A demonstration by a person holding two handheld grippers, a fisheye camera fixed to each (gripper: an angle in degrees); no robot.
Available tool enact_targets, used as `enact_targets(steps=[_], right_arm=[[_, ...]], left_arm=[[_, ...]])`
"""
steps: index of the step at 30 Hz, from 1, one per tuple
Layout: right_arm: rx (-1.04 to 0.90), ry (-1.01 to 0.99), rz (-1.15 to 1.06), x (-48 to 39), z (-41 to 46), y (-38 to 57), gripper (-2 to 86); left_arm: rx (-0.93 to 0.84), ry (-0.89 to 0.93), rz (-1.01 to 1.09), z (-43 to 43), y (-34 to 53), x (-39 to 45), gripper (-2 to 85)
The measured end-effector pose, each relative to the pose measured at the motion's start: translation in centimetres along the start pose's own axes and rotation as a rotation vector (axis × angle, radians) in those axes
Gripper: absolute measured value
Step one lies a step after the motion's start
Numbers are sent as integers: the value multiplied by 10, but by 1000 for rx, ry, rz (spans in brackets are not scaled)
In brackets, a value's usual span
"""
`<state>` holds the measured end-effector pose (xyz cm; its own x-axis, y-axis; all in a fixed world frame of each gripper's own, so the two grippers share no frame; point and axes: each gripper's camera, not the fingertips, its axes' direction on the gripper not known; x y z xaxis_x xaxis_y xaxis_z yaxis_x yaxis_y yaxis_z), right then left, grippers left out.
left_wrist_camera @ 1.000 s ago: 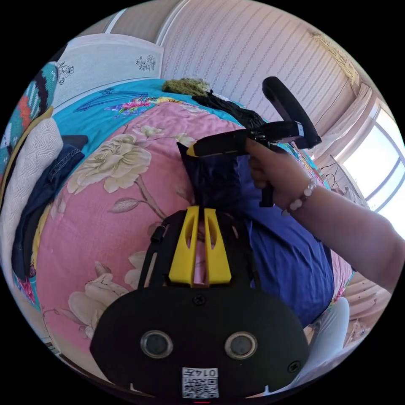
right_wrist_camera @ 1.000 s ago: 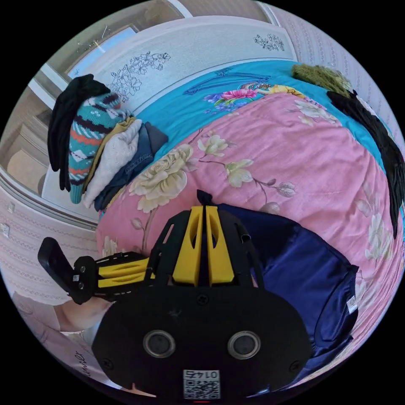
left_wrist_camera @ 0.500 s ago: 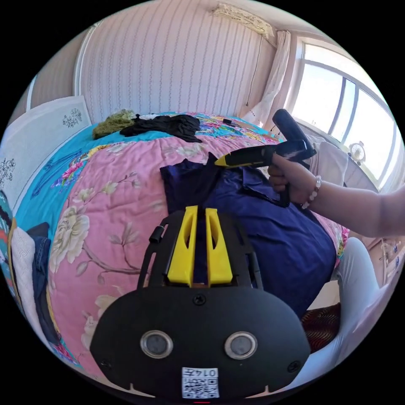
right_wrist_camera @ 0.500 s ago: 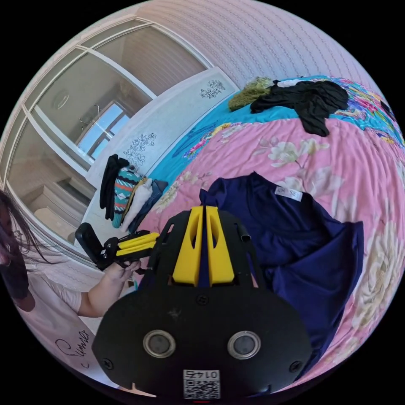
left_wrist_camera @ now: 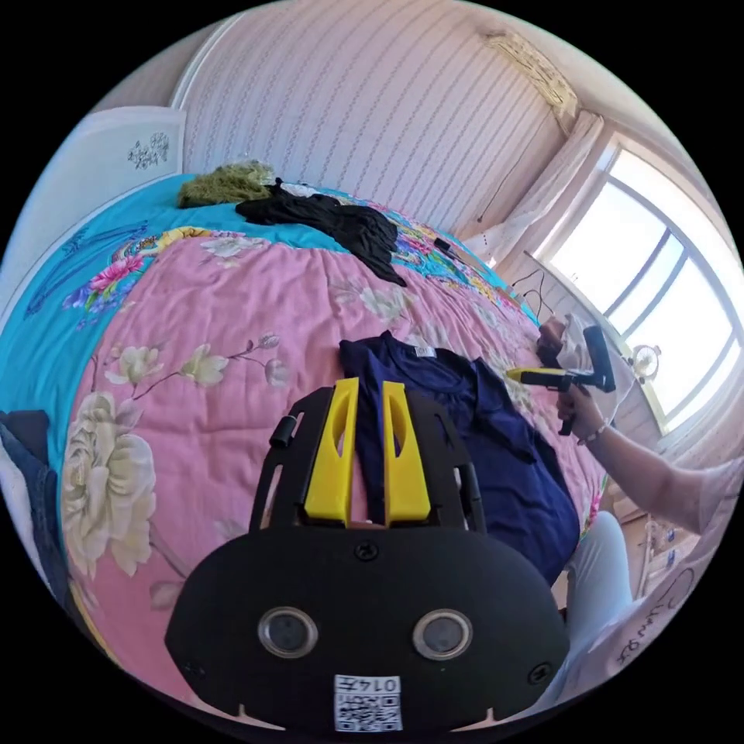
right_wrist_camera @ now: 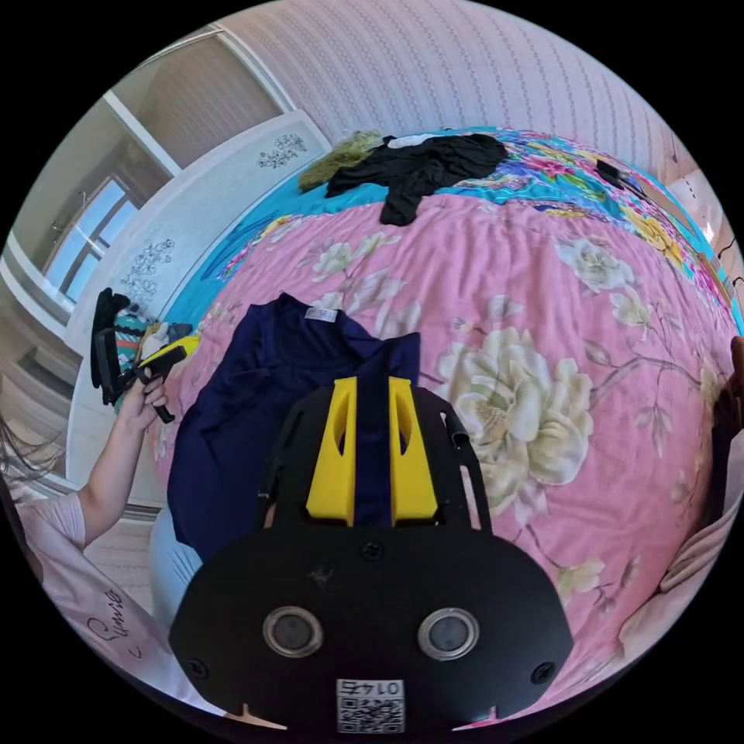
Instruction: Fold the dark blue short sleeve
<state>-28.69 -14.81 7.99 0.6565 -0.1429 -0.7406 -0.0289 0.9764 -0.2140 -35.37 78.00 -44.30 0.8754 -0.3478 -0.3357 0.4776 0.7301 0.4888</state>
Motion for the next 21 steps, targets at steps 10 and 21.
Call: enact_targets(steps=[10, 21], right_arm=[[-45, -25, 80, 61, 19, 15, 24], [166, -75, 172, 138, -58, 19, 3]], left_arm=[[-179, -48, 23, 49, -46, 1, 3], [-7, -97, 81, 7, -132, 52, -10]])
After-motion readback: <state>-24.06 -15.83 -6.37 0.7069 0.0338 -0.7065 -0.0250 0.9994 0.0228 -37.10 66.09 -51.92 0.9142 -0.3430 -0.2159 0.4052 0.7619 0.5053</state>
